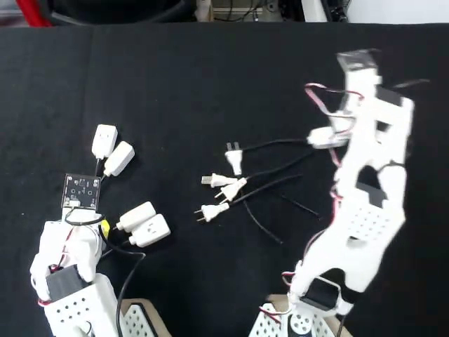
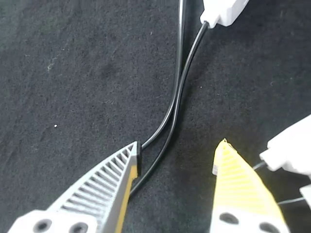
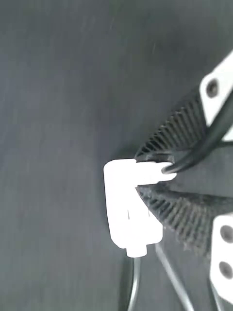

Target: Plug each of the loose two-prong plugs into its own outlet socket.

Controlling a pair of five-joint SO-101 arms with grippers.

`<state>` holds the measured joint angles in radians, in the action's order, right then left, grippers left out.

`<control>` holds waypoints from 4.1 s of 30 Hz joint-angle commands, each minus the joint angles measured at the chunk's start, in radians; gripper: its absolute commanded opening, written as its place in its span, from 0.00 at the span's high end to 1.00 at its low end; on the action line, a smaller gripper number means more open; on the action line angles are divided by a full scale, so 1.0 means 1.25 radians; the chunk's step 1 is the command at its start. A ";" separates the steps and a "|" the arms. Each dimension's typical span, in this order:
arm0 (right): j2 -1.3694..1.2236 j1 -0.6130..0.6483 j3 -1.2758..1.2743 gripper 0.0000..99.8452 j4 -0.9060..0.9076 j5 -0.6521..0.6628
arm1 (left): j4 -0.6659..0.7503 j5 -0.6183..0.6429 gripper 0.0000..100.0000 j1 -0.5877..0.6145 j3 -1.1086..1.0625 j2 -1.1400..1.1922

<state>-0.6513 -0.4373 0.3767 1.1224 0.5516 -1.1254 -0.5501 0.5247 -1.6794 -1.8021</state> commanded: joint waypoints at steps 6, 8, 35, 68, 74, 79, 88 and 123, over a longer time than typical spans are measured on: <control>-0.128 -0.228 0.230 0.99 -0.029 0.079 | 0.000 -0.010 0.75 -0.009 -0.012 -0.009; -0.177 -0.268 0.299 0.99 -0.026 0.091 | 0.000 -0.010 0.75 -0.010 -0.012 -0.009; -0.402 -0.295 1.026 0.63 0.518 0.038 | 0.000 -0.010 0.75 -0.010 -0.012 -0.009; 0.457 0.552 -0.386 0.79 0.137 -0.525 | -0.006 -0.011 0.75 -0.010 -0.013 -0.009; 0.400 0.568 -0.458 0.79 0.006 -0.540 | -0.005 -0.011 0.75 -0.010 -0.017 -0.009; 0.355 0.572 -0.457 0.79 -0.001 -0.543 | -0.001 -0.011 0.75 -0.010 -0.017 -0.009; 0.298 0.571 -0.454 0.79 -0.004 -0.544 | -0.001 -0.011 0.75 -0.010 -0.017 -0.009; 0.143 0.600 -0.396 0.94 -0.153 -0.516 | -0.001 -0.011 0.75 -0.010 -0.017 -0.009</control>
<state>-0.4028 0.2808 -0.1726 0.9429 -0.1005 -1.1254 -0.5593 0.5247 -1.6809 -1.8021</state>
